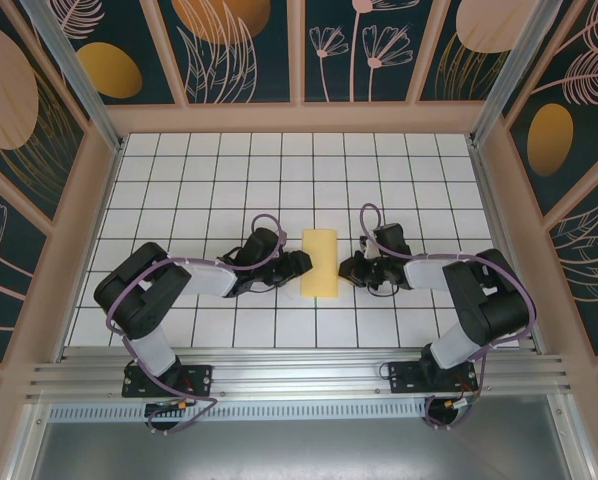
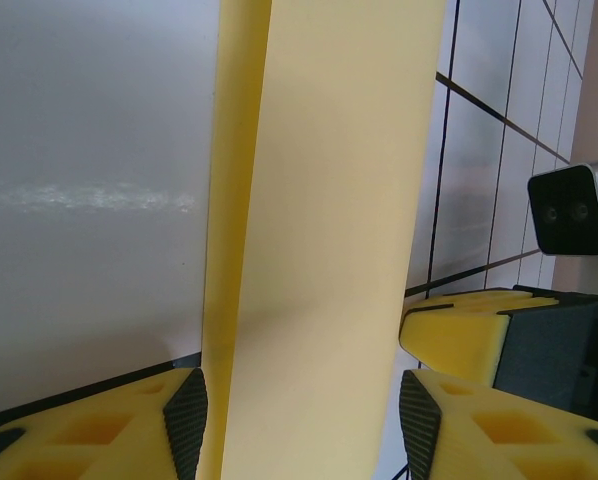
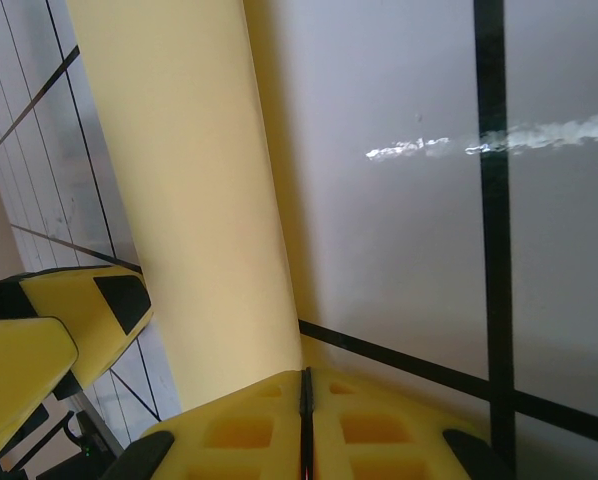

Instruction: Fold a paper plane with a square sheet of paper (pick it up from the middle)

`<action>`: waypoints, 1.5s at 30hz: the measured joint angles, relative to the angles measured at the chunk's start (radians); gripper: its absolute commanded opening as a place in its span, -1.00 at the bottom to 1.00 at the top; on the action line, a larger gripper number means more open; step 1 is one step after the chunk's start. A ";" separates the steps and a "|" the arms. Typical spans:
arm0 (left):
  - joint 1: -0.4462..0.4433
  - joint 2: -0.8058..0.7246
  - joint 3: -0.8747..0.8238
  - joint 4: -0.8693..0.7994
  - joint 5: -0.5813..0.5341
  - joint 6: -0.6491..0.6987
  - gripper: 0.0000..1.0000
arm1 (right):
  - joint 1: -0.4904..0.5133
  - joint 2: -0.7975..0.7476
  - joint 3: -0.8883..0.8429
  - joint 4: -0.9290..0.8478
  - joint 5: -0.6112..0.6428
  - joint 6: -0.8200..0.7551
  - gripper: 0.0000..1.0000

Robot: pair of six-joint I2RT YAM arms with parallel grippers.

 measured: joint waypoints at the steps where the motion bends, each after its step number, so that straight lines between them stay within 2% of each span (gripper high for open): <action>1: 0.001 0.002 0.000 0.005 0.003 -0.001 0.13 | 0.000 0.000 -0.001 0.000 0.000 0.000 -0.80; 45: 0.002 0.042 0.005 0.124 0.084 -0.032 0.11 | 0.003 -0.004 -0.013 0.003 0.012 -0.001 -0.79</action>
